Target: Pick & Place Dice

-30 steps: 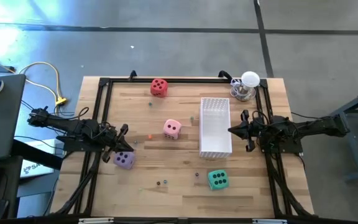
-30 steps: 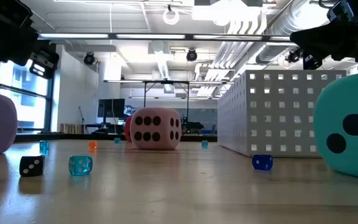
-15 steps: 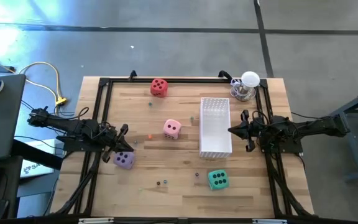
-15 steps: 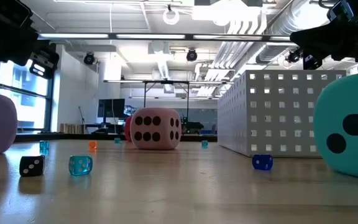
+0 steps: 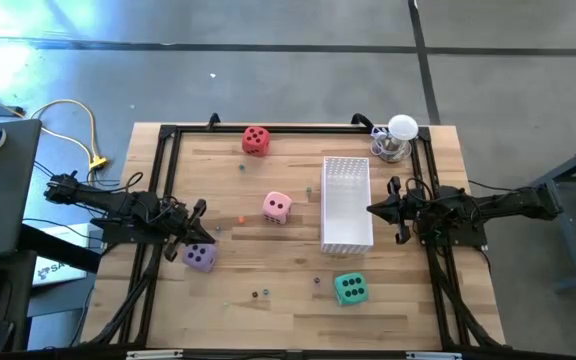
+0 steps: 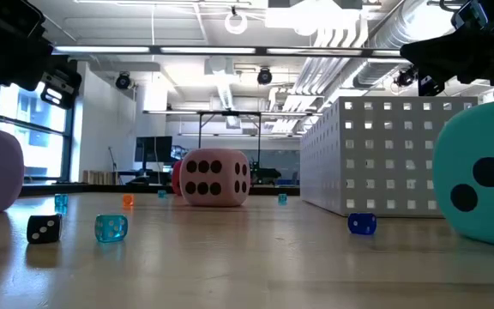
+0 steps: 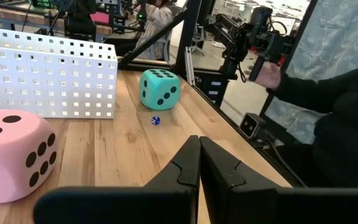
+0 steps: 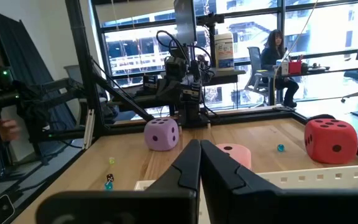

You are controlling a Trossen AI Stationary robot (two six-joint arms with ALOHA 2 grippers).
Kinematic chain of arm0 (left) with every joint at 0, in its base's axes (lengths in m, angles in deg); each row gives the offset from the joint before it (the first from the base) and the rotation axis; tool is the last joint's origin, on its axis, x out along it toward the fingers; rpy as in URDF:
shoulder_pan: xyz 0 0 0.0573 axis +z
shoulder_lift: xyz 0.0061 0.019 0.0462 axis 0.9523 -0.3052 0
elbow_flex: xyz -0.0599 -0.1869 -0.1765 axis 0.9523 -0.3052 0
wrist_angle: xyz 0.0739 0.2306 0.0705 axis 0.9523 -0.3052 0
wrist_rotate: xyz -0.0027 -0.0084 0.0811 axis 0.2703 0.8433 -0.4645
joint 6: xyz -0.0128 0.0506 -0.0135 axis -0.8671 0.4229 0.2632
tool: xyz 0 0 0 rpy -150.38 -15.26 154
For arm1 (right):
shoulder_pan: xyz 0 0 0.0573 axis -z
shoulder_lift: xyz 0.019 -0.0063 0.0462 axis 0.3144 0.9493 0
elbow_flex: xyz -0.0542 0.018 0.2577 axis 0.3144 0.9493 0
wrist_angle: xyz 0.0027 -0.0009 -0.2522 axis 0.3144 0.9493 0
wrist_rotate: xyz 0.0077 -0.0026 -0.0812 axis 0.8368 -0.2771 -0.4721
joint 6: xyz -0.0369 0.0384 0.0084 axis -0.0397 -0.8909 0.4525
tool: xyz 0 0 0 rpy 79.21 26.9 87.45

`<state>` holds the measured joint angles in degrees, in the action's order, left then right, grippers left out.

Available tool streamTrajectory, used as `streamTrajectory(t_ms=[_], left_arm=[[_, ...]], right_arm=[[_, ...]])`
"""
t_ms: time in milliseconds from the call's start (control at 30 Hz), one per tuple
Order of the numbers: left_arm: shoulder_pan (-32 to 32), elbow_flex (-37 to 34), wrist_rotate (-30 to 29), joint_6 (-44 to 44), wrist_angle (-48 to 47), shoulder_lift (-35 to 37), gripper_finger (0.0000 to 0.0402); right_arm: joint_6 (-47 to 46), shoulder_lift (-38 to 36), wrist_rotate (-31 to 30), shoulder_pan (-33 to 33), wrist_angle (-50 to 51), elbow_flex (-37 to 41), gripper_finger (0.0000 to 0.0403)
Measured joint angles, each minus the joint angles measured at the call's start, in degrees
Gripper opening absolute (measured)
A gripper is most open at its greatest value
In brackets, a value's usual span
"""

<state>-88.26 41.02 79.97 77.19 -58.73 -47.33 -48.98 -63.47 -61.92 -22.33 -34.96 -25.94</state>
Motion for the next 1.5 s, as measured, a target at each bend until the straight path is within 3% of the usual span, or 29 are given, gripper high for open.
streamTrajectory(t_ms=[367, 667, 933, 1233, 1367, 1500], left_arm=[[0.0, 0.0, -2.9, 0.3, 2.8, 0.0, 0.0], [0.2, 0.0, -3.1, 14.9, 2.8, 0.0, 0.0], [0.2, 0.0, -3.1, 13.8, 2.8, 0.0, 0.0], [0.2, 0.0, -3.1, 14.9, 4.9, 0.0, 0.0], [0.2, 0.0, -3.1, 17.6, 7.5, 0.0, 0.0], [0.2, 0.0, -3.3, 23.2, 7.8, 0.0, 0.0]], right_arm=[[0.0, 0.0, 0.0, 0.0, 0.0, 0.0, 0.0001], [0.0, 0.0, 0.0, 0.0, 0.0, 0.0, 0.0001], [0.0, 0.0, 0.4, 0.0, 0.0, 0.0, 0.0001], [-5.1, 0.0, 13.0, 0.0, -4.9, 0.0, 0.0001], [1.8, 0.0, 20.4, -0.6, -10.5, -0.1, 0.0001], [7.9, 0.2, 17.1, -2.5, -11.8, -2.2, 0.0001]])
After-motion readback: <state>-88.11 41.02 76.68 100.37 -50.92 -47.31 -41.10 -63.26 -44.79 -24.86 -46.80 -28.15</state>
